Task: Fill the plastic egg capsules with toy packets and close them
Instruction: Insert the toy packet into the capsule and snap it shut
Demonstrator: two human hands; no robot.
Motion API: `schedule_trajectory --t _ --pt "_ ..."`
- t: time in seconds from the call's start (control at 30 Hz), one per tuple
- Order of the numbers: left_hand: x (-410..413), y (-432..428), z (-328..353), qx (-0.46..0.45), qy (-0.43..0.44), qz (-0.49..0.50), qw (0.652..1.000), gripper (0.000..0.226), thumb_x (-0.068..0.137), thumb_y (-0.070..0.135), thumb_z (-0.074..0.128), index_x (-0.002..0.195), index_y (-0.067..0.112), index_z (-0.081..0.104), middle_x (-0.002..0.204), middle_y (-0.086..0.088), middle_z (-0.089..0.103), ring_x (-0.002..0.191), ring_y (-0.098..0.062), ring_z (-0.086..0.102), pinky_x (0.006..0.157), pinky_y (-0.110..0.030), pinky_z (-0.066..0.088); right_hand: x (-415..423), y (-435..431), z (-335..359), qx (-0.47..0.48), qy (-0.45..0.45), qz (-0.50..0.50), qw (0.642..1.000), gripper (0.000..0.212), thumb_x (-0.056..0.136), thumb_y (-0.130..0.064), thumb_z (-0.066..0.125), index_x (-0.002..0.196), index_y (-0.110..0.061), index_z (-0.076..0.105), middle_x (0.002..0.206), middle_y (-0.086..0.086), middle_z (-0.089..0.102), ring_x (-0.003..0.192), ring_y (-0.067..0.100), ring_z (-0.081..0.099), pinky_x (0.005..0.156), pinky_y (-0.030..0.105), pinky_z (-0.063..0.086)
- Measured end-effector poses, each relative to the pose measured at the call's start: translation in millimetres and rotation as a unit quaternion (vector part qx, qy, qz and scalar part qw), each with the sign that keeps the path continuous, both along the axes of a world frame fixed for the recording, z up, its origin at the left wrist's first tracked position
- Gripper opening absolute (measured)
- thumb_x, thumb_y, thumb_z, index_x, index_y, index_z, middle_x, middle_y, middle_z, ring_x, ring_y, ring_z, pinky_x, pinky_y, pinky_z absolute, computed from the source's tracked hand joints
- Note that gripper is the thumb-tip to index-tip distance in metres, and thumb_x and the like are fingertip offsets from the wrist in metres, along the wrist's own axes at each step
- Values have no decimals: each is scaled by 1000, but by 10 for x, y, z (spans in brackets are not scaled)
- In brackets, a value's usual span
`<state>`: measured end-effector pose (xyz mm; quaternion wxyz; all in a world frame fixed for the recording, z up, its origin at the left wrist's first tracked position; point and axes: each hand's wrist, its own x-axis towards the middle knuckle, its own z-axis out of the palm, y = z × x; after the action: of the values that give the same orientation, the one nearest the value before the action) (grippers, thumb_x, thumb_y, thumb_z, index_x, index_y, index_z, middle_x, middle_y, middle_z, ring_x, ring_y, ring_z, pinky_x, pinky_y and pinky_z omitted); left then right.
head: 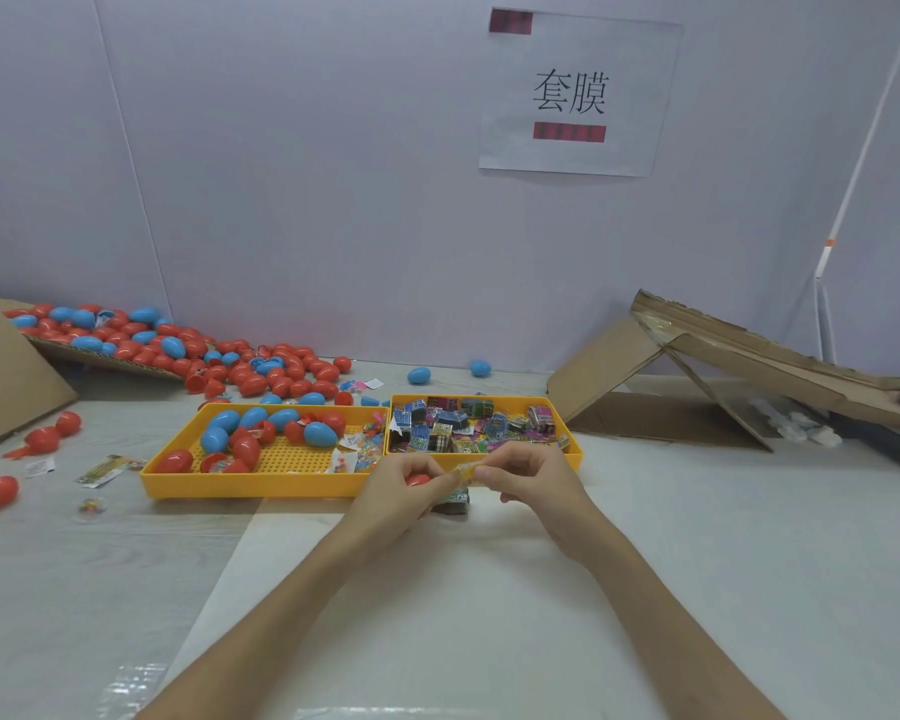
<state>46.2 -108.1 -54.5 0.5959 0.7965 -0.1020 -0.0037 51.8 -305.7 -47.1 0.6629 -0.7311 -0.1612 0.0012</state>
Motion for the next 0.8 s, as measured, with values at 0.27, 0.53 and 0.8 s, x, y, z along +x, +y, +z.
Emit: schedule_trajectory --t 0.27,0.53,0.8 --pt "-8 0 -20 26 -18 -9 999 22 96 11 64 74 7 65 54 2 53 47 -7 43 46 -15 34 -28 71 -28 44 -32 38 998 5 75 -14 79 77 -19 79 79 1 70 68 12 57 60 22 45" --pt "-49 -16 47 -26 19 -31 999 26 98 17 61 73 13 65 57 -4 51 44 -8 39 41 -16 27 -39 56 -2 49 -5 41 998 10 89 -9 73 83 -17 76 74 7 68 66 18 61 62 27 47" --pt "-50 6 81 -15 71 -16 997 34 100 14 54 67 20 59 57 0 52 46 -10 39 41 -20 26 -57 62 5 34 57 55 996 23 90 -4 69 100 -22 81 72 5 64 57 16 47 57 23 46"
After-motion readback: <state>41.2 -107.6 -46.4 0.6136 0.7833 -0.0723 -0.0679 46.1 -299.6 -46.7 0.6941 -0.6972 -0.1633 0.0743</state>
